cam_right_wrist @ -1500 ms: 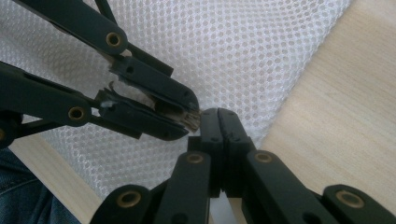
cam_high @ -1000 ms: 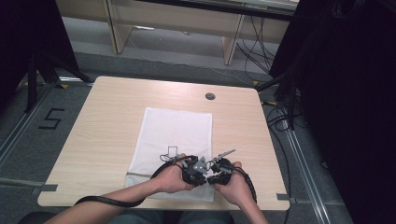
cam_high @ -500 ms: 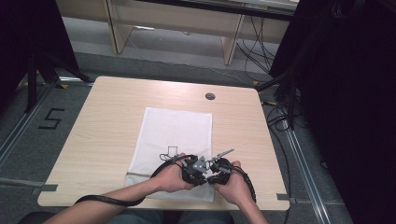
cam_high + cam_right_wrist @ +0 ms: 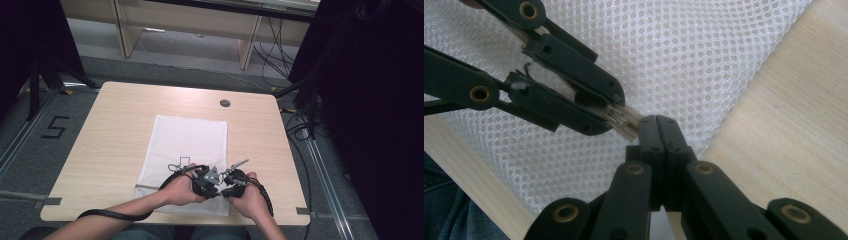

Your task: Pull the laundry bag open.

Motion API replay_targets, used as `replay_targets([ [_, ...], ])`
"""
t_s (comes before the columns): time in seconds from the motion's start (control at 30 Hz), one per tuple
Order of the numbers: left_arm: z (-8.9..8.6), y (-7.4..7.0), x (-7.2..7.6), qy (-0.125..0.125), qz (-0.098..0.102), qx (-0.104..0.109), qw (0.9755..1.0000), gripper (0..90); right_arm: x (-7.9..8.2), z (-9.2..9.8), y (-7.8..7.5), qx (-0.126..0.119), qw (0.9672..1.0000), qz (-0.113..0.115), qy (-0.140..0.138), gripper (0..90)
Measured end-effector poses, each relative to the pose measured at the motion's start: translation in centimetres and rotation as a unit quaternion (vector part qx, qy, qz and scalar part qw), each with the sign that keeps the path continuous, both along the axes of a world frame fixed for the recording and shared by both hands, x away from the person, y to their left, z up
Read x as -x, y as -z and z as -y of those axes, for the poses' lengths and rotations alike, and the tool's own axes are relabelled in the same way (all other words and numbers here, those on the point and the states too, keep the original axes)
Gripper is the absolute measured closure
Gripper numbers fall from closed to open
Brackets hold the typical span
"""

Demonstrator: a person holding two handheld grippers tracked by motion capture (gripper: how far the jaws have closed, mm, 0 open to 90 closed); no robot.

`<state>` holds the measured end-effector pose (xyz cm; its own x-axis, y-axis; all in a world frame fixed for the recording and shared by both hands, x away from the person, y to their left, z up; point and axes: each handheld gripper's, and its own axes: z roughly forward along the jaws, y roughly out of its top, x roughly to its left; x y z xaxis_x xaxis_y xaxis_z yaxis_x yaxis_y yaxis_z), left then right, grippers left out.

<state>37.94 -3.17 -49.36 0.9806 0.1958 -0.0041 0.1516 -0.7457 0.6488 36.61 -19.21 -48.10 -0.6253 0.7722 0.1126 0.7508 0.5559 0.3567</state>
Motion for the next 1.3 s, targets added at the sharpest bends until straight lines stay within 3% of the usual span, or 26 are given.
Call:
replay_targets([
  [0.17, 0.01, 0.07, 0.05, -0.006, -0.006, 0.006, 0.9999, 82.0, 0.03, 0.01, -0.04, 0.006, 1.0, 0.003, -0.002, 90.0],
  [0.27, -0.03, -0.07, 0.02, 0.001, 0.0, -0.001, 1.0, 82.0, 0.1, -0.06, -0.08, 0.008, 1.0, 0.002, 0.001, 90.0],
  [0.33, 0.03, -0.17, 0.17, 0.0, 0.002, 0.005, 1.0, 82.0, 0.1, -0.06, -0.08, 0.01, 0.9999, 0.003, -0.001, 90.0],
  [0.37, 0.01, -0.2, 0.27, -0.004, -0.008, 0.01, 0.9999, 82.1, -0.02, 0.0, 0.01, 0.006, 0.9999, 0.01, -0.011, 90.0],
  [0.47, -0.16, -0.3, 0.2, 0.0, 0.002, 0.006, 1.0, 82.0, 0.07, -0.11, 0.02, 0.004, 1.0, 0.007, -0.005, 90.0],
  [0.53, -0.33, -0.3, 0.2, -0.003, -0.004, 0.008, 1.0, 82.0, -0.07, 0.0, 0.03, 0.006, 0.9998, 0.013, -0.015, 90.0],
  [0.57, -0.33, -0.28, 0.19, -0.004, -0.006, 0.011, 0.9999, 82.0, 0.05, -0.06, -0.07, 0.009, 1.0, 0.004, -0.002, 90.0],
  [0.93, -0.6, -0.32, 0.27, -0.004, -0.004, 0.011, 0.9999, 82.0, -0.02, 0.06, -0.02, 0.004, 1.0, 0.003, -0.004, 90.0],
  [1.07, -0.63, -0.32, 0.24, -0.004, -0.005, 0.012, 0.9999, 82.0, -0.1, 0.15, 0.05, 0.014, 0.9999, 0.008, -0.005, 90.0],
  [1.3, -0.63, -0.39, 0.3, -0.005, -0.008, 0.01, 0.9999, 82.0, -0.05, 0.07, 0.02, 0.004, 0.9999, 0.01, -0.011, 90.0],
])
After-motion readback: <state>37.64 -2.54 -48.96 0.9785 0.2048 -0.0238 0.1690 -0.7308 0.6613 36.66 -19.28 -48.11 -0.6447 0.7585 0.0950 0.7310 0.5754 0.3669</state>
